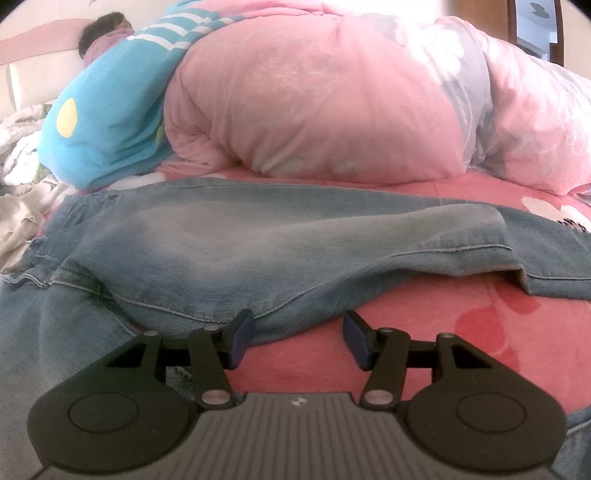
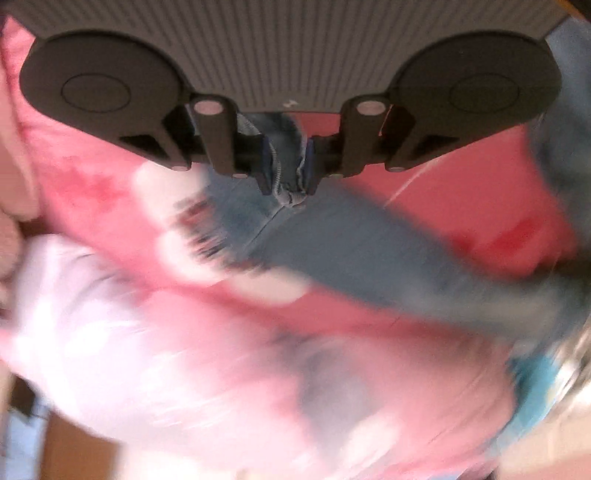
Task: Fold clothes
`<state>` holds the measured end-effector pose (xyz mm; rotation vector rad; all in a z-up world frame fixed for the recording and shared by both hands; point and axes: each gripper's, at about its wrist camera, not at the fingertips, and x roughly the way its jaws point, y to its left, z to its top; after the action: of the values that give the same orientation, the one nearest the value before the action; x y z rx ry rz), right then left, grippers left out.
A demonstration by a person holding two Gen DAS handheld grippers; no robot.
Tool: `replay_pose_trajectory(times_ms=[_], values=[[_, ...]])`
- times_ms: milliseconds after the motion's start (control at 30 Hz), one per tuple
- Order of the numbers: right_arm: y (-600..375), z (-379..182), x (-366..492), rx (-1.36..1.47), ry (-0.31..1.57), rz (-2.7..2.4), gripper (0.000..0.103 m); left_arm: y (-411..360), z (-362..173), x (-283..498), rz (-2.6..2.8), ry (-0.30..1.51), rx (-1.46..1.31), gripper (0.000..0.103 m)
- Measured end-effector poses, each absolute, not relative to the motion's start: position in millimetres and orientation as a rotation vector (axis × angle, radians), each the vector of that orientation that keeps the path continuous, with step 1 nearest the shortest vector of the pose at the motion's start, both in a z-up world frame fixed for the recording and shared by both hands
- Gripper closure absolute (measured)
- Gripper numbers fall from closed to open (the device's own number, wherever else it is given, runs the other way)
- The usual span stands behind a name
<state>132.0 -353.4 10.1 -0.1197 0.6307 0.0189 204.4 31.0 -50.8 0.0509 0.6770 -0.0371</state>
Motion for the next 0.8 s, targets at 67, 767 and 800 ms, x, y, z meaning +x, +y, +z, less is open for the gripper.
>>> replay_pose_trajectory(times_ms=[67,767,800], values=[[-381.0,24.3,141.5,-0.085,0.578,-0.04,0.092,30.6,-51.2,204.6,-0.035,0.676,0.056,0.047],[-525.5,-37.4,213.7,0.198,0.647,-0.487,0.08,32.6,-53.2,205.3,-0.039,0.674,0.068,0.046],[-529.9,-34.1,203.0,0.264,0.631,-0.492,0.08,32.5,-53.3,205.1,-0.038,0.674,0.069,0.046]])
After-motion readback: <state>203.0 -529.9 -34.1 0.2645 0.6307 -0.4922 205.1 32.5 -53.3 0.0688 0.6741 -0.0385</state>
